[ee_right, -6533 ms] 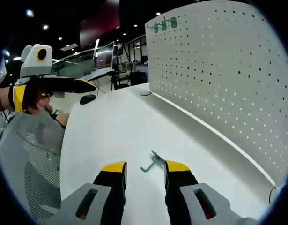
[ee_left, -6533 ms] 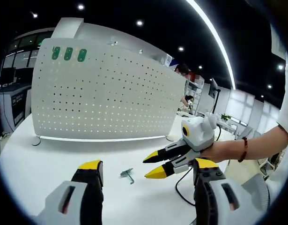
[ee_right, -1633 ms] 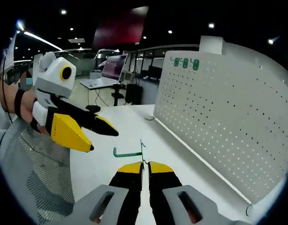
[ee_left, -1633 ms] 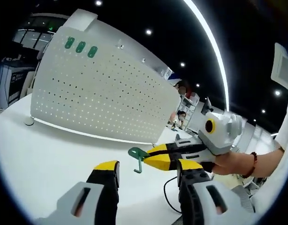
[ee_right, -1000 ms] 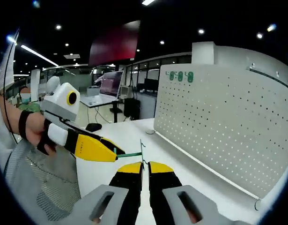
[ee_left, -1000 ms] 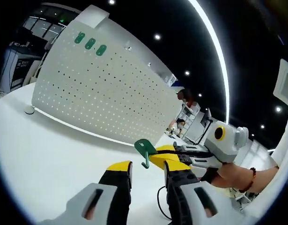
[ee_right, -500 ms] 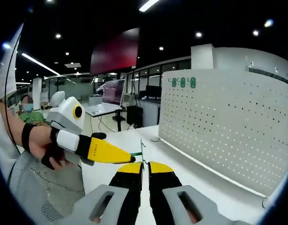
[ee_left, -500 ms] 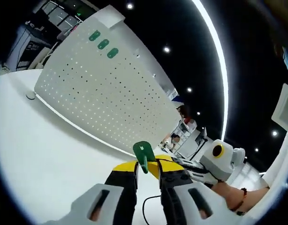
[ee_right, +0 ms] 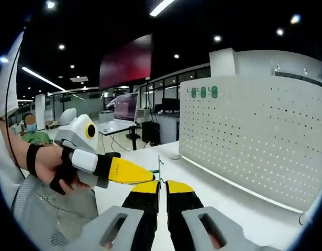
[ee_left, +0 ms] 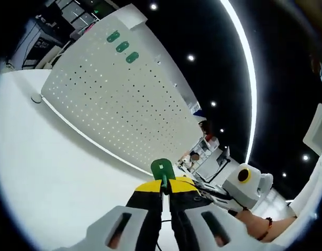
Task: Insert the hook assembly into the mounting plate slot until the hook locks in place.
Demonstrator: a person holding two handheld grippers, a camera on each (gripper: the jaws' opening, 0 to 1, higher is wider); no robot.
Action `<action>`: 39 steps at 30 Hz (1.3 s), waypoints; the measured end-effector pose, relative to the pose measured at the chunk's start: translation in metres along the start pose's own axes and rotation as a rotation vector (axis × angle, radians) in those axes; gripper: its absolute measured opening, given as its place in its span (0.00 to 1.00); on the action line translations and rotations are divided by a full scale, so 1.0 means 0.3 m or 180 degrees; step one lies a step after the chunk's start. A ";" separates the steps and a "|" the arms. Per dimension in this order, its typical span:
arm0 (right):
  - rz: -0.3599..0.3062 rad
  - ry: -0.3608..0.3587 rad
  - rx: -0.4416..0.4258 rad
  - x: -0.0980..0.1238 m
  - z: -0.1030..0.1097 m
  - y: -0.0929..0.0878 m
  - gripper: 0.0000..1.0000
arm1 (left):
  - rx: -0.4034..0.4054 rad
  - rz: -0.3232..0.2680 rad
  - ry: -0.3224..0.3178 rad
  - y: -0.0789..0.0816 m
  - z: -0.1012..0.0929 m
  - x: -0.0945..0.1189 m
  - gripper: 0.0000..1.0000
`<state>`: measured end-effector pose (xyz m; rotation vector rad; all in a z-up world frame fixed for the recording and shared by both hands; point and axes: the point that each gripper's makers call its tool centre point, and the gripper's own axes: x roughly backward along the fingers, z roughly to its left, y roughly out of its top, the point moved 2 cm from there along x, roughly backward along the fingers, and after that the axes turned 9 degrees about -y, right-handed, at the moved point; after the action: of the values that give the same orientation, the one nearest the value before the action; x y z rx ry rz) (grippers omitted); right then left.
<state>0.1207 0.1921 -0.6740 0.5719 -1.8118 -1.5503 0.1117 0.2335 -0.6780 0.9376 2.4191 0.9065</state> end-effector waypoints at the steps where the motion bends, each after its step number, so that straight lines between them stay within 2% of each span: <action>1: -0.0007 0.0011 0.0013 0.000 0.001 -0.001 0.03 | -0.0026 0.0014 -0.0002 -0.001 0.000 0.001 0.03; 10: 0.0017 0.0040 0.0019 -0.003 0.005 -0.007 0.04 | -0.0130 0.0020 0.0011 0.003 0.003 0.006 0.02; 22: 0.0062 0.0003 -0.0022 0.023 -0.001 -0.024 0.09 | -0.0475 0.0006 0.0143 0.041 0.001 0.026 0.02; 28: 0.0100 -0.0029 -0.0028 0.040 -0.009 -0.036 0.09 | -0.0799 0.0055 0.0203 0.082 -0.021 0.025 0.02; 39: 0.0110 -0.0177 -0.0106 0.084 -0.046 -0.049 0.15 | -0.1104 0.0174 0.0270 0.146 -0.036 -0.017 0.02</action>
<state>0.1123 0.1620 -0.6822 0.4837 -1.8244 -1.5844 0.1290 0.2502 -0.6396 0.8514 2.2097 1.3567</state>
